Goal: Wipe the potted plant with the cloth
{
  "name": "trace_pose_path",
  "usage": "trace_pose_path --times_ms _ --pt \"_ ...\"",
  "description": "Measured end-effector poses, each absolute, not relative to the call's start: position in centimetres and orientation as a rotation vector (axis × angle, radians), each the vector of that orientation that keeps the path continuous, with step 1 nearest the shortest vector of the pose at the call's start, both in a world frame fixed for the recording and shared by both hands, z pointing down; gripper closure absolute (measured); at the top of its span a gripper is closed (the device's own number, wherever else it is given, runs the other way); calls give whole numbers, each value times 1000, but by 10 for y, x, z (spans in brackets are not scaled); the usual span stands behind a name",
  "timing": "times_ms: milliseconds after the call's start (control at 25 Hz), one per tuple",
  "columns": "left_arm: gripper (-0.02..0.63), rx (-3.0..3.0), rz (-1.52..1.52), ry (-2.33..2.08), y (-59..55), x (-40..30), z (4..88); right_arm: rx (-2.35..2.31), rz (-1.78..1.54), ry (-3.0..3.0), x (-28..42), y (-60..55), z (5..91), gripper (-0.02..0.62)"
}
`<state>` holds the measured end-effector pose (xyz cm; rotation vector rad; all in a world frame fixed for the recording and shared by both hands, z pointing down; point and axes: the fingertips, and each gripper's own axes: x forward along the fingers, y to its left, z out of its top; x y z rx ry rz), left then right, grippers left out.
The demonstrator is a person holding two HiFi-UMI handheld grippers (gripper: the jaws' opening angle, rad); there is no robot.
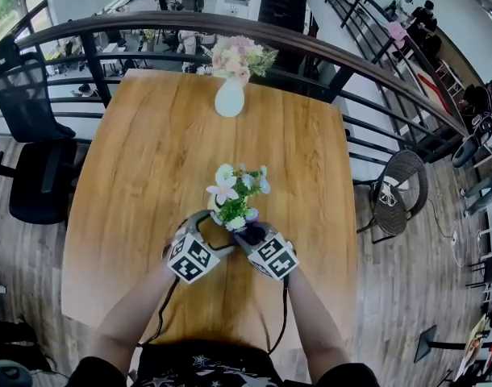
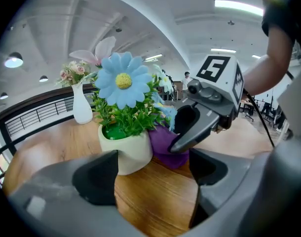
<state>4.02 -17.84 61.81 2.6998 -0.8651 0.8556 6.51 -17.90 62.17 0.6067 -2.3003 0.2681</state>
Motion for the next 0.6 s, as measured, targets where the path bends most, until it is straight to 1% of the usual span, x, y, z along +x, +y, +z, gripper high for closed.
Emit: trace_pose_path --times_ms 360,600 --pt "141 2718 895 -806 -172 43 619 566 254 -2309 59 -168 621 512" --pt "141 2769 885 -777 -159 37 609 671 326 -2328 78 -170 620 512"
